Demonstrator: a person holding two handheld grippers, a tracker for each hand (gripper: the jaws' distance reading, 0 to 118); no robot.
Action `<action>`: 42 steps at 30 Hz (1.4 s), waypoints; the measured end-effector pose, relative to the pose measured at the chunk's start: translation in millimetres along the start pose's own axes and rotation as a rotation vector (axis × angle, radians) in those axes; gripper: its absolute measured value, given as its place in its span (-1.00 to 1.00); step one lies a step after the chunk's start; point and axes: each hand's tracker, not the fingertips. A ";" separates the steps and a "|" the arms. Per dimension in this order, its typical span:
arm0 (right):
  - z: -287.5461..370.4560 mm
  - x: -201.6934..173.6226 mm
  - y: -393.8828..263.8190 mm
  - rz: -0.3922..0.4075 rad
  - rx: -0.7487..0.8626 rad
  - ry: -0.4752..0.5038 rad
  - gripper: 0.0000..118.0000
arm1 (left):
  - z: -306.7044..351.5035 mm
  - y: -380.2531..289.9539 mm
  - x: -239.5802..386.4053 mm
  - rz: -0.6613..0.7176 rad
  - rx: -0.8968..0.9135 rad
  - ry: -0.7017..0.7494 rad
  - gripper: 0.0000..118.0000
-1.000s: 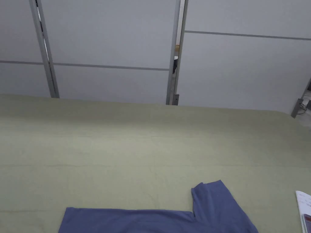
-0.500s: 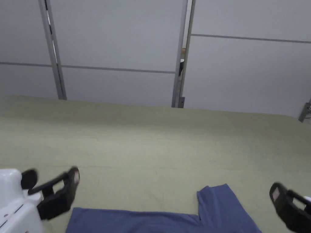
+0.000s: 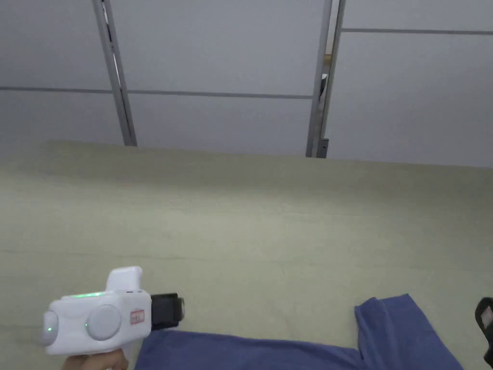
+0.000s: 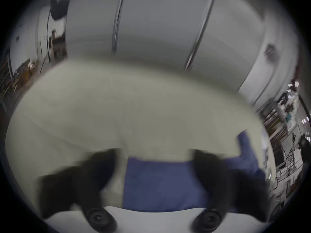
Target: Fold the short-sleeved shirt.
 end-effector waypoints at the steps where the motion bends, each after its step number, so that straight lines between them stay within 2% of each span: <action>1: -5.6 2.0 -4.0 0.004 -0.021 -0.003 -0.97 | -21.2 -7.0 -5.3 0.004 -0.050 0.008 1.00; 2: -12.6 4.3 -8.2 0.013 -0.045 -0.012 -0.97 | -34.9 -13.4 -10.0 0.014 -0.015 0.035 1.00; 4: -28.9 21.6 -23.8 0.026 -0.101 -0.036 -0.97 | -49.3 -25.0 -9.5 0.040 -0.068 0.081 1.00; 6: -46.1 29.4 -28.2 0.018 -0.139 -0.046 -0.97 | -63.3 -30.4 -14.2 0.079 -0.134 0.031 0.94; 7: -45.6 18.8 -32.1 0.016 -0.152 -0.051 -0.97 | -58.7 -32.0 -8.5 0.019 -0.082 0.101 0.94; 8: -52.7 18.1 -34.1 0.018 -0.167 -0.054 -0.97 | -52.0 -37.4 -0.6 -0.035 -0.026 0.089 0.85; 10: -74.1 21.9 -38.0 0.039 -0.198 -0.074 -0.92 | -45.5 -37.2 2.9 -0.092 -0.004 0.130 0.30; 11: -81.8 26.7 -46.7 0.063 -0.238 -0.095 -0.66 | -40.1 -37.4 -1.1 -0.094 0.014 0.111 -0.08; 12: -96.1 31.6 -52.3 0.071 -0.285 -0.104 0.05 | -37.6 -38.4 -3.7 -0.075 0.015 0.076 -0.84; 13: -118.6 39.9 -60.1 0.076 -0.342 -0.120 0.70 | -34.7 -37.9 -7.0 -0.039 0.010 0.012 -0.98; 14: -143.1 49.2 -68.8 0.082 -0.435 -0.141 1.00 | -31.5 -38.1 -7.4 -0.002 0.015 -0.019 -0.98; 15: -158.9 62.4 -82.1 0.075 -0.532 -0.165 0.98 | -27.8 -38.4 -8.5 -0.007 0.019 0.010 -0.98; 16: -181.5 68.4 -99.5 0.071 -0.555 -0.178 0.99 | -24.2 -38.3 -5.3 -0.005 0.022 -0.007 -0.98; 20: -252.4 117.5 -157.7 0.167 -0.766 -0.291 0.99 | -15.6 -39.5 -5.5 0.021 0.035 -0.027 -0.98; 22: -279.0 127.0 -181.1 0.179 -0.872 -0.291 0.97 | -14.6 -39.6 -2.7 0.007 0.038 -0.019 -0.98; 23: -264.5 132.6 -174.5 0.087 -0.854 -0.255 0.91 | -14.6 -39.5 -1.4 -0.003 0.033 -0.018 -0.98; 24: -266.3 137.1 -172.0 0.022 -0.840 -0.272 0.66 | -14.1 -41.3 -0.2 -0.012 0.033 -0.015 -0.98; 25: -268.6 138.1 -172.5 0.015 -0.845 -0.251 0.28 | -13.6 -41.4 1.0 -0.021 0.034 -0.011 -0.98; 26: -268.6 136.4 -173.7 0.098 -0.818 -0.216 -0.11 | -13.0 -40.5 2.4 -0.029 0.034 -0.007 -0.98; 27: -253.4 139.7 -164.9 0.186 -0.799 -0.134 -0.37 | -11.4 -39.4 3.2 -0.029 0.035 -0.009 -0.98; 28: -252.0 138.5 -164.4 0.237 -0.799 -0.085 -0.37 | -9.6 -39.2 3.6 -0.028 0.036 -0.011 -0.98; 29: -251.5 135.0 -166.4 0.306 -0.800 -0.088 -0.91 | -6.4 -39.1 5.8 -0.034 0.038 -0.016 -0.98; 31: -247.0 135.4 -167.1 0.377 -0.755 -0.096 -0.95 | 5.6 -38.8 9.7 -0.061 0.056 -0.007 -0.98; 33: -237.9 143.1 -162.9 0.361 -0.692 -0.083 -0.95 | 24.7 -39.0 8.0 -0.069 0.077 -0.014 -0.98; 35: -205.0 146.5 -134.4 0.299 -0.646 -0.059 -0.95 | 49.7 -39.5 0.3 -0.066 0.107 -0.014 -0.98; 39: -151.6 180.9 -120.6 0.281 -0.590 -0.022 -0.95 | 104.3 -55.7 -17.4 -0.070 0.131 -0.036 -0.98; 42: -109.8 203.9 -127.0 0.279 -0.594 -0.001 -0.95 | 131.0 -84.2 -20.5 -0.123 0.092 -0.031 -0.98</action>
